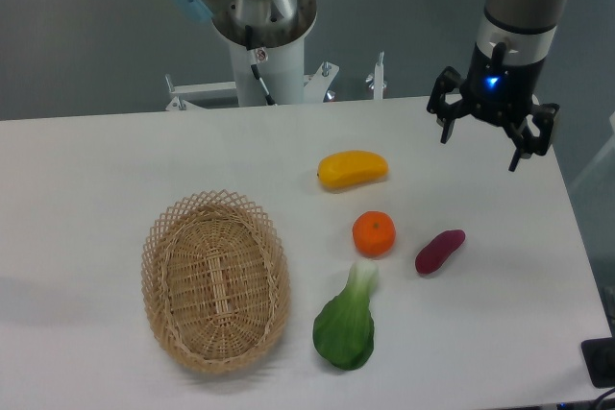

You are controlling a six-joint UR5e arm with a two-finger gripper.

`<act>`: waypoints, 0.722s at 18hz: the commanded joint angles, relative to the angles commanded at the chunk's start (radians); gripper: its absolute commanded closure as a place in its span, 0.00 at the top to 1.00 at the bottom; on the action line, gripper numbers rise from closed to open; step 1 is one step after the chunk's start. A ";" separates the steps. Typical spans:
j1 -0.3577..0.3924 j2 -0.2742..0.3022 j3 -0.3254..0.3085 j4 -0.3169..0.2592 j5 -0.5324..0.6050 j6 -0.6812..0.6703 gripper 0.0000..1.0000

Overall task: Pick up the green vegetable from the table
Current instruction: 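Move the open gripper down from its start pose toward the produce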

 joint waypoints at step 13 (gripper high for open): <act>-0.049 -0.023 -0.003 0.104 -0.037 -0.141 1.00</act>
